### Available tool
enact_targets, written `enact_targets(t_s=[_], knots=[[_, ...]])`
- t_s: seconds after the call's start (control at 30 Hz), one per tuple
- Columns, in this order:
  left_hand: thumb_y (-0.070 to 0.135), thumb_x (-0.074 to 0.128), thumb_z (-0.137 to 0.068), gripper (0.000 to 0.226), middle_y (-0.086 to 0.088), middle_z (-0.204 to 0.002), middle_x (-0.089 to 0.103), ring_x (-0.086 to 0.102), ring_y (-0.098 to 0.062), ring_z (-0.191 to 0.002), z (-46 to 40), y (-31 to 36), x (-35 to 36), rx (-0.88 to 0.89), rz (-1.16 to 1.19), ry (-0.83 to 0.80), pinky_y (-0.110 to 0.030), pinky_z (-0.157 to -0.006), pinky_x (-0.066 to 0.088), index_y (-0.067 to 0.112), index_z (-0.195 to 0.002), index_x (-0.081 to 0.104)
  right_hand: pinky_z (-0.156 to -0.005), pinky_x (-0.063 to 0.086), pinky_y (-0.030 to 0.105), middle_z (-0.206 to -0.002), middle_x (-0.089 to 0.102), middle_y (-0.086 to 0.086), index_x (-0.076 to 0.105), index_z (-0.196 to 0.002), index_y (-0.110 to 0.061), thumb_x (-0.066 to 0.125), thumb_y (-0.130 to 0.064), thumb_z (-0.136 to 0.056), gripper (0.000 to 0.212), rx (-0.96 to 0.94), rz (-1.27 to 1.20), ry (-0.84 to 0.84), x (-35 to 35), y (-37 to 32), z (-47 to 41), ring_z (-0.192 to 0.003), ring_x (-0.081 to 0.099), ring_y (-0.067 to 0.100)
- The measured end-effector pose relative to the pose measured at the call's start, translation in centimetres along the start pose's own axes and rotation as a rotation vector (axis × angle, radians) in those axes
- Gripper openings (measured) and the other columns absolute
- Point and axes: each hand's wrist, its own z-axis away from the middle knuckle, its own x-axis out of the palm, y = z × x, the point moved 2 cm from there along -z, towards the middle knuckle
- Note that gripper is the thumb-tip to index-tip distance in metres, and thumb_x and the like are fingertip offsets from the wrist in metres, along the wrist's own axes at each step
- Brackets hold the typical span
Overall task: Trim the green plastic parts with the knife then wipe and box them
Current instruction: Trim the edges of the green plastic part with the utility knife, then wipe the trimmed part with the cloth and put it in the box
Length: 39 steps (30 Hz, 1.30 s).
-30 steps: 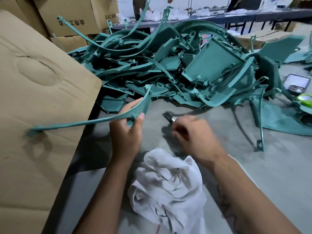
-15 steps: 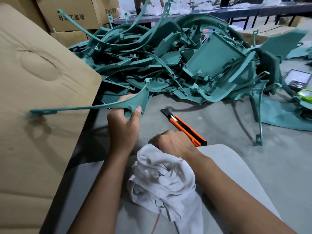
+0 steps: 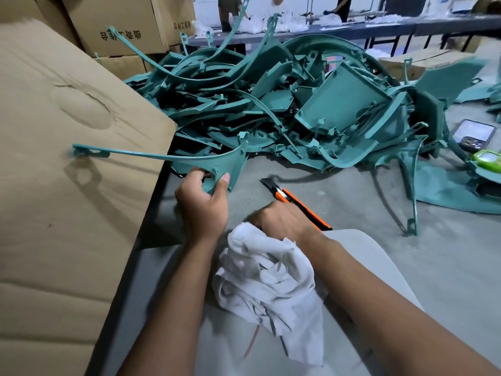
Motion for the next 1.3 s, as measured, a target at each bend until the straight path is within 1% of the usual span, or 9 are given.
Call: enact_targets(t_s=[0.13,0.37,0.5,0.63,0.7,0.8,0.97,1.13,1.3], knots=[[0.019,0.077,-0.086,0.018,-0.005,-0.088,0.072,0.066,-0.032,-0.084,0.2,0.0,0.3,0.032,-0.037,0.016,-0.047,-0.073,0.055,0.004,-0.087,0.068,-0.053,0.024,0.031,-0.066,0.037,-0.007,0.057,-0.075,-0.025,0.061,-0.017,-0.093,0.02,0.049,-0.031,0.032,-0.4,1.5,-0.7,-0.079,0.046,0.029],[0.018,0.084,-0.081,0.025,0.025,-0.075,0.06,0.056,0.01,-0.072,0.5,-0.2,0.4,0.109,0.03,0.077,-0.008,-0.065,0.04,0.021,-0.083,0.059,-0.063,0.034,0.031,-0.067,0.048,-0.005,0.067,-0.084,-0.021,0.063,-0.023,-0.09,0.007,-0.083,0.03,0.13,0.0,1.5,-2.1,-0.075,0.058,0.031],[0.028,0.084,-0.073,0.025,0.02,-0.078,0.07,0.07,0.002,-0.076,0.5,-2.3,0.4,-0.034,0.092,-0.097,-0.021,-0.067,0.056,0.032,-0.083,0.062,-0.066,0.04,0.033,-0.096,0.063,-0.002,0.069,-0.102,-0.019,0.065,-0.028,-0.089,0.016,-0.066,-0.158,0.233,-0.7,2.1,-1.3,-0.096,0.059,0.023],[0.003,0.086,-0.076,0.045,0.013,-0.088,0.075,0.073,-0.006,-0.087,0.2,-2.8,0.3,0.038,0.102,-0.308,-0.021,-0.077,0.057,0.037,-0.095,0.064,-0.067,0.051,0.038,-0.078,0.066,-0.004,0.07,-0.088,-0.022,0.065,-0.069,-0.076,0.049,-0.109,-0.562,0.079,-1.5,0.8,1.4,-0.073,0.061,0.019],[0.004,0.085,-0.075,0.042,0.019,-0.09,0.073,0.071,0.001,-0.085,0.0,-2.7,0.2,0.073,0.042,-0.245,-0.012,-0.072,0.053,0.036,-0.095,0.066,-0.07,0.054,0.041,-0.086,0.067,-0.007,0.07,-0.096,-0.031,0.08,-0.063,-0.071,0.042,-0.175,-0.653,-0.079,-1.3,0.1,2.8,-0.077,0.064,0.018],[0.023,0.089,-0.07,0.031,0.004,-0.089,0.073,0.071,-0.011,-0.081,-0.2,-2.7,0.2,-0.055,-0.012,-0.149,-0.028,-0.074,0.059,0.018,-0.094,0.069,-0.068,0.05,0.039,-0.085,0.06,-0.008,0.065,-0.085,-0.023,0.095,-0.042,-0.069,0.039,-0.253,-0.531,-0.09,-0.7,-0.1,3.6,-0.076,0.057,0.018],[0.024,0.08,-0.07,0.022,0.02,-0.068,0.066,0.062,0.015,-0.066,-0.2,-1.9,0.2,-0.034,0.06,-0.124,-0.003,-0.06,0.043,0.031,-0.073,0.06,-0.058,0.043,0.034,-0.072,0.052,-0.002,0.054,-0.079,-0.009,0.073,0.002,-0.081,0.022,-0.155,-0.767,0.159,-0.5,1.4,3.4,-0.066,0.046,0.012],[0.012,0.078,-0.078,0.024,0.03,-0.076,0.069,0.063,0.01,-0.07,-0.4,-1.0,0.0,0.066,0.105,-0.124,-0.007,-0.064,0.045,0.031,-0.074,0.063,-0.057,0.045,0.033,-0.075,0.058,0.004,0.059,-0.089,-0.014,0.065,-0.008,-0.097,0.012,0.249,-1.075,0.638,-0.3,4.6,3.1,-0.066,0.05,0.012],[0.013,0.08,-0.077,0.023,0.012,-0.089,0.071,0.068,-0.005,-0.082,-0.4,0.1,-0.4,0.141,0.141,-0.115,-0.019,-0.072,0.052,0.018,-0.095,0.067,-0.052,0.03,0.023,-0.068,0.037,0.002,0.038,-0.081,-0.008,0.052,-0.002,-0.094,0.02,0.436,-0.86,0.994,-0.2,5.2,3.5,-0.06,0.034,0.008]])
